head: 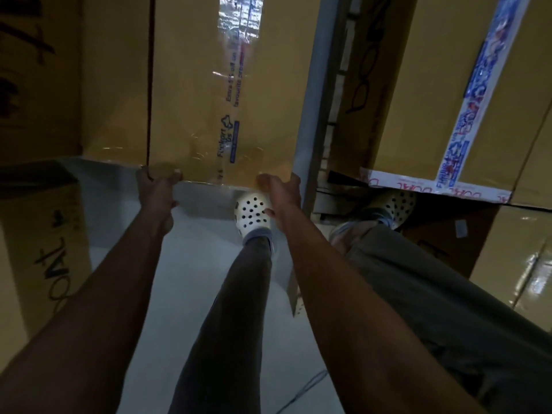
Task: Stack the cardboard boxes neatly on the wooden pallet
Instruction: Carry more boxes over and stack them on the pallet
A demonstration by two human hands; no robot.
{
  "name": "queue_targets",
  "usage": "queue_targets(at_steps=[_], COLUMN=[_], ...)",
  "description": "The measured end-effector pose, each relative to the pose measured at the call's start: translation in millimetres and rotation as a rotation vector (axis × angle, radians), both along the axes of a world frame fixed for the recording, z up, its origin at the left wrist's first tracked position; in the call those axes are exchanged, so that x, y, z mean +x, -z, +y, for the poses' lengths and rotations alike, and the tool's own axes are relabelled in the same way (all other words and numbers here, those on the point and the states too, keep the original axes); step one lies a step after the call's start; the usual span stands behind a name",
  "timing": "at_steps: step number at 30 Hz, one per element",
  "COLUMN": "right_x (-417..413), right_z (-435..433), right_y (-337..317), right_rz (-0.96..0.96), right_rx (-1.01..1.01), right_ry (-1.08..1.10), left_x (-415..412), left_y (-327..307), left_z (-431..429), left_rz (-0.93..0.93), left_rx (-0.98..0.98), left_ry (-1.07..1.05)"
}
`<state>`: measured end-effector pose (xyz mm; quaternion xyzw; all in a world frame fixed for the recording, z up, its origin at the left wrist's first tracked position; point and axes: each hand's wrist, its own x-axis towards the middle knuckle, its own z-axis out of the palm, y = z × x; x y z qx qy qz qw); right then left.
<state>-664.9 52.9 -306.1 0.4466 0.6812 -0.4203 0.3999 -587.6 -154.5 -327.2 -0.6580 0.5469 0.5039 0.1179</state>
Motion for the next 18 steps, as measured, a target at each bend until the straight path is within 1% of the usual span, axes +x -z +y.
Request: queue_targets(at_steps=[2,5,8,12,16,18], right_x=[3,6,8,19,50,76], right_z=[5,9,9,23,55,73], right_y=[-16,-58,-135,-234,-290,-305], right_rz=[0.066,0.207,0.283,0.432,0.472,0.463], right_rx=[0.014,0.104,0.152,0.134,0.145,0.172], right_ry=[0.037,0.057,0.057,0.101,0.135,0.176], left_x=[-4,-6,0,6,26,43], left_y=[-28,-90,-165,-254,-323,-346], left_z=[8,23,36,49,85,111], left_rz=[0.048,0.157,0.212,0.28,0.389,0.394], left_rx=[-0.078,-0.148,-0.25,-0.342,-0.454,-0.52], left_ry=[0.034,0.082,0.141,0.104,0.126,0.115])
